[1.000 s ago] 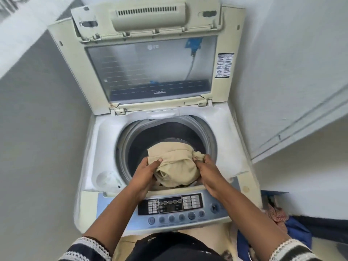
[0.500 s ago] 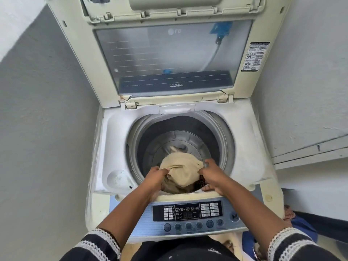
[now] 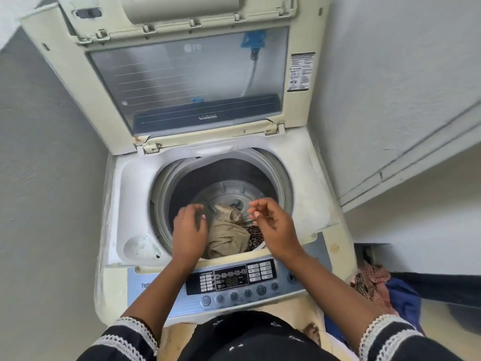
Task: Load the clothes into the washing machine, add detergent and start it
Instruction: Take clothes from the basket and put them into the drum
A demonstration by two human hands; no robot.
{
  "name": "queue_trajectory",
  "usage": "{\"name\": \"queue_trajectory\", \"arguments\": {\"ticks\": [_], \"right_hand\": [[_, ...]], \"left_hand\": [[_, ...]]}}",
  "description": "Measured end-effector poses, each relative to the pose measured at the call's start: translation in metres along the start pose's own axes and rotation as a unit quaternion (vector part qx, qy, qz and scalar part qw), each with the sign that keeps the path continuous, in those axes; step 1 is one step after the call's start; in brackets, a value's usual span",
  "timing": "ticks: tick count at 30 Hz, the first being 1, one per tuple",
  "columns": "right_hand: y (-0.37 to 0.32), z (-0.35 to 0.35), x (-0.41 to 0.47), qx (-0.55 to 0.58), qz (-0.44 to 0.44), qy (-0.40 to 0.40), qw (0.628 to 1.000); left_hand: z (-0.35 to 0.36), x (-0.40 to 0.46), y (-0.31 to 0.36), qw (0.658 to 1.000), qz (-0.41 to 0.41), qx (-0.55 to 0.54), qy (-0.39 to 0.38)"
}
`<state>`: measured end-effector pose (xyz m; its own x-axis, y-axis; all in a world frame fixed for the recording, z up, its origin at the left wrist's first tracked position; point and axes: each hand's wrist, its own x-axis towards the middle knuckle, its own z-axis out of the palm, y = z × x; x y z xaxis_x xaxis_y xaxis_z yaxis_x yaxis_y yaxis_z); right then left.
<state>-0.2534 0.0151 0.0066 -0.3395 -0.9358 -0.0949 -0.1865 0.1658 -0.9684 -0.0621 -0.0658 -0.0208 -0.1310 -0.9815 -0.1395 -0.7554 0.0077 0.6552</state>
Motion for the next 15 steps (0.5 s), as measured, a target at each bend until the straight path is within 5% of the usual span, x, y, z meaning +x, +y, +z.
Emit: {"name": "queue_trajectory", "arguments": {"ticks": [5, 10, 15], "right_hand": [[-0.005, -0.062, -0.050, -0.036, -0.109, 0.072, 0.991], [0.019, -0.140, -0.107, -0.032, -0.073, 0.174, 0.981], [0.070, -0.218, -0.168, -0.058, 0.011, 0.207, 0.977]], "left_hand": [[0.007, -0.037, 0.070, 0.985, 0.169, -0.018, 0.022], [0.061, -0.095, 0.150, 0.924, 0.359, -0.066, -0.116], [0.134, -0.147, 0.196, 0.849, 0.462, -0.048, -0.253]]}}
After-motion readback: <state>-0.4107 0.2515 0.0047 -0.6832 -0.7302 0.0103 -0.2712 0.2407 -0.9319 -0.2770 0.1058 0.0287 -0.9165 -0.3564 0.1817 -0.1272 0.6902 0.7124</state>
